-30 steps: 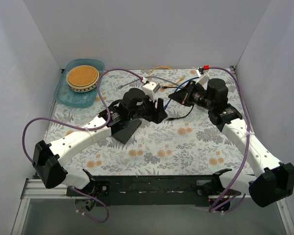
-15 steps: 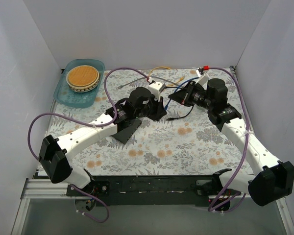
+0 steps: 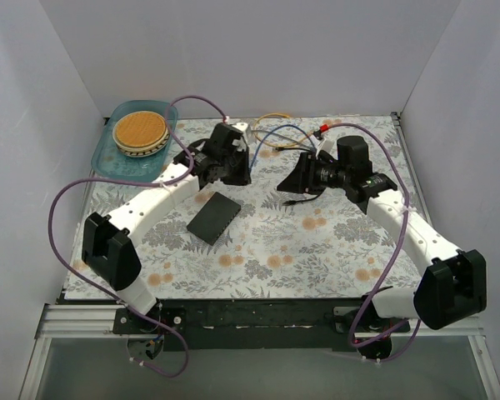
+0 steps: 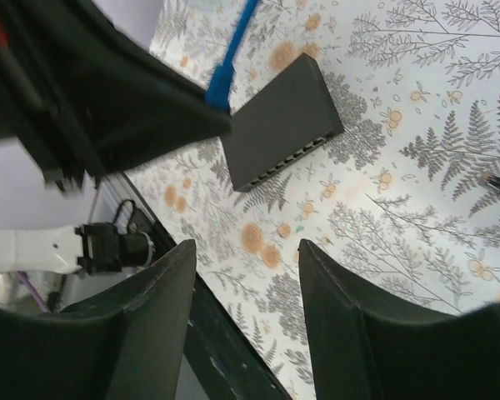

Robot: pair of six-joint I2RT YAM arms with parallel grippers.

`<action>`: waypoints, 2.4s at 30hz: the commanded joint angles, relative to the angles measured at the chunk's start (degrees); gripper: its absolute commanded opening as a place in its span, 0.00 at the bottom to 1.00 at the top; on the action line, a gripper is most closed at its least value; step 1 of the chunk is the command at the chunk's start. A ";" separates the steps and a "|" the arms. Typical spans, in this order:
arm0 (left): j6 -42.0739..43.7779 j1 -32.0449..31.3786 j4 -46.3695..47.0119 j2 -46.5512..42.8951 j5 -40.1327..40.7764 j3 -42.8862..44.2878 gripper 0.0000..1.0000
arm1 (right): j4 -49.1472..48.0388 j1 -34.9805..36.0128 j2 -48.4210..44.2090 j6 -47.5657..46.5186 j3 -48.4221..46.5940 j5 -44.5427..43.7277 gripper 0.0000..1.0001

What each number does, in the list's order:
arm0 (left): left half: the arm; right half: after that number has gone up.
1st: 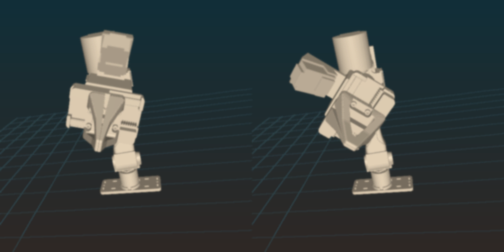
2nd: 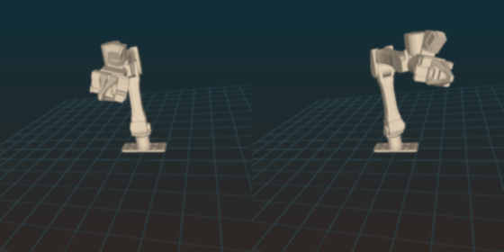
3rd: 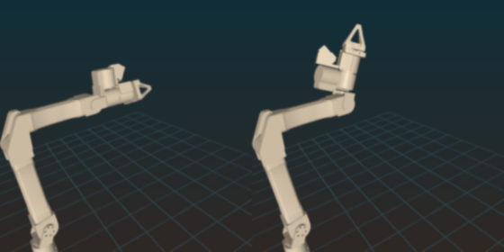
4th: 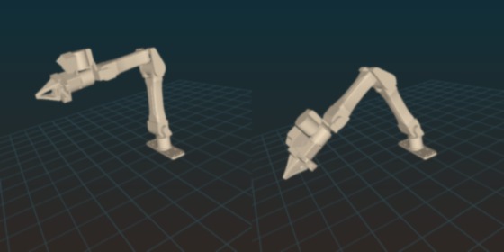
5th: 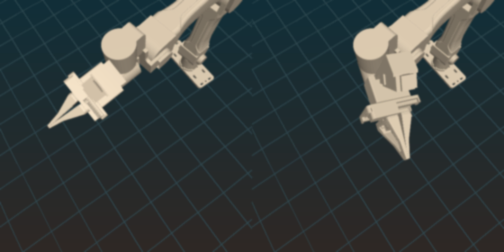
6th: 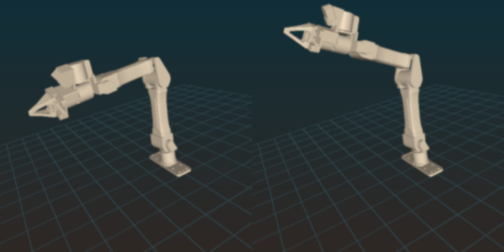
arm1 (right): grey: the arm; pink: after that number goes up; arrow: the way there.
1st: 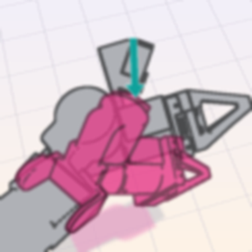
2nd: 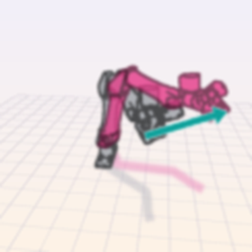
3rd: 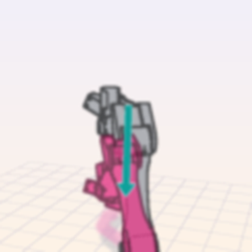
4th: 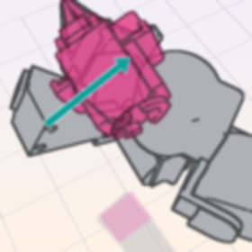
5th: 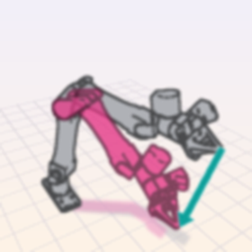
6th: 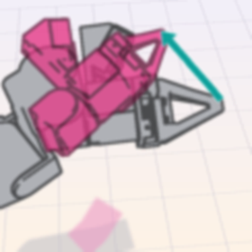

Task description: Insert the plug into the switch port

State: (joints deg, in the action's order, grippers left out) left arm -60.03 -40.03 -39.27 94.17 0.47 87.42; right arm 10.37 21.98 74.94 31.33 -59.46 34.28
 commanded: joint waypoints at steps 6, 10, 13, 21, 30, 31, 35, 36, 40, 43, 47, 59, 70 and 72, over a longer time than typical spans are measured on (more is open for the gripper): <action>-0.89 12.87 -9.41 -5.25 -18.38 4.14 0.00 | 3.87 0.00 -7.43 -17.77 -5.57 2.19 0.69; 4.99 13.14 -18.63 -0.84 -32.96 9.43 0.00 | 3.87 -0.09 -10.33 -24.45 -7.24 2.28 0.71; 8.08 13.14 -21.72 0.40 -43.43 11.11 0.00 | 3.78 0.00 -12.17 -30.60 -9.00 3.07 0.73; 11.51 13.14 -20.68 -1.36 -55.66 9.35 0.00 | 2.20 0.34 -14.29 -39.24 -12.26 14.13 0.88; 10.73 13.05 -19.09 -0.48 -61.20 7.94 0.00 | 0.44 2.10 -12.62 -42.31 -9.88 23.46 0.91; 10.64 13.05 -19.01 -0.48 -61.55 8.03 0.00 | 0.70 2.28 -12.19 -42.58 -10.06 23.46 0.92; 10.37 12.52 -19.00 -0.39 -61.90 8.30 0.00 | 0.62 3.33 -10.52 -43.02 -11.20 24.34 0.93; 10.37 12.09 -19.01 -0.30 -61.99 8.21 0.00 | 0.62 4.21 -10.16 -43.11 -11.46 24.25 0.94; 10.11 10.68 -18.92 -0.30 -62.17 8.47 0.00 | 1.23 6.76 -8.32 -43.99 -11.91 22.50 0.94; 10.02 9.62 -19.09 -0.30 -62.17 8.56 0.00 | 0.97 9.13 -6.92 -44.08 -11.99 21.88 0.93; 10.02 9.09 -19.18 -0.30 -61.73 8.47 0.00 | 2.37 12.82 -5.33 -45.74 -12.61 18.47 0.93; 10.46 9.09 -19.62 -2.15 -60.32 8.56 0.00 | 15.20 14.41 -5.15 -53.30 -12.52 5.80 0.85; 9.84 9.09 -18.92 -3.20 -60.94 9.17 0.00 | 16.17 15.20 -4.27 -53.13 -12.87 5.27 0.67; 9.41 9.09 -18.57 -3.55 -61.20 9.09 0.00 | 16.17 15.73 -4.10 -52.95 -12.96 5.09 0.62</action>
State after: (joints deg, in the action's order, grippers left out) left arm -50.19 -31.18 -59.02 94.94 -58.35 95.31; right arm 23.92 36.69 70.59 -21.69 -70.41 40.05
